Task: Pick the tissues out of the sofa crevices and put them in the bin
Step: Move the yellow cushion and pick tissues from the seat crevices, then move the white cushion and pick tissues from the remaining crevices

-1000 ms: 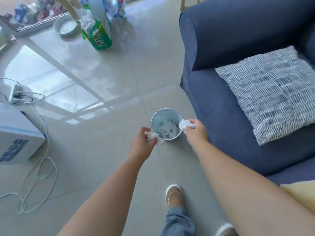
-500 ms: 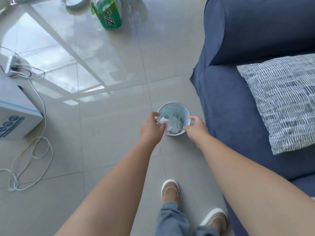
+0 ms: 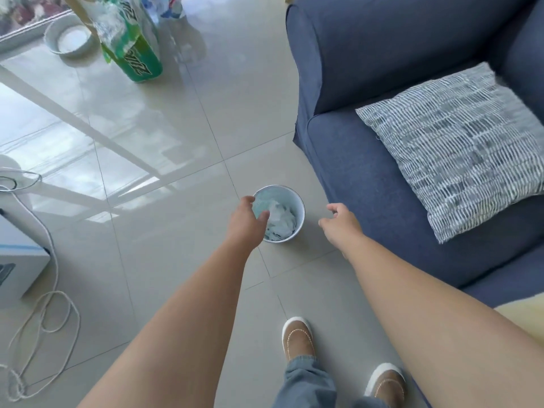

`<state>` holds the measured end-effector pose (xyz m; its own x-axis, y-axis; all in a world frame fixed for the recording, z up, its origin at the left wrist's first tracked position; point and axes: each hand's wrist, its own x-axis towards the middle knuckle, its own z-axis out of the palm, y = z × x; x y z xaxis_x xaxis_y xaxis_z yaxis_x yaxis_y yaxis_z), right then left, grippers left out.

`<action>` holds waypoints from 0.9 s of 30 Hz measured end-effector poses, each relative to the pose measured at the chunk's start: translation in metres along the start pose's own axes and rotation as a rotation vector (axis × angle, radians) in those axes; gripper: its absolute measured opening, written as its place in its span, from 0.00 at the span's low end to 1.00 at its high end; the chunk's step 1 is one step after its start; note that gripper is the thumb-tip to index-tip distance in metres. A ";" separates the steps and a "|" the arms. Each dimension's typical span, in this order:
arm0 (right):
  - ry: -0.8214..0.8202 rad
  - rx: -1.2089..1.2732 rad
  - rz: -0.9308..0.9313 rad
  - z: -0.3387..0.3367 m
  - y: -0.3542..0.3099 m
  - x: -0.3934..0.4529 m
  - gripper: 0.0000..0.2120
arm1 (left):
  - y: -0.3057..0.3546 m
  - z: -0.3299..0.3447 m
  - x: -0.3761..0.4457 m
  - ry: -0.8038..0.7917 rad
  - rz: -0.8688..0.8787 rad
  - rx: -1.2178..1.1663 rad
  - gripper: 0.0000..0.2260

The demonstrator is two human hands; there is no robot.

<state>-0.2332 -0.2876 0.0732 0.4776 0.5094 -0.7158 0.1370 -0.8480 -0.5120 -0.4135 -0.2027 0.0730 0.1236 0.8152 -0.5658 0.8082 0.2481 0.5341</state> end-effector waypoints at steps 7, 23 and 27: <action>0.050 0.029 -0.015 -0.036 0.022 -0.013 0.23 | 0.025 0.024 -0.017 -0.067 0.100 0.173 0.22; 0.351 -0.045 -0.006 -0.228 0.210 -0.136 0.25 | 0.178 0.188 -0.204 -0.300 0.644 0.564 0.19; 0.399 -0.130 0.014 -0.273 0.268 -0.186 0.24 | 0.209 0.228 -0.277 -0.320 0.767 0.612 0.19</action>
<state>-0.0483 -0.6498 0.1987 0.7755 0.4225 -0.4691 0.2242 -0.8789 -0.4210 -0.1472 -0.4961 0.1980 0.8048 0.4421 -0.3962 0.5908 -0.6617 0.4617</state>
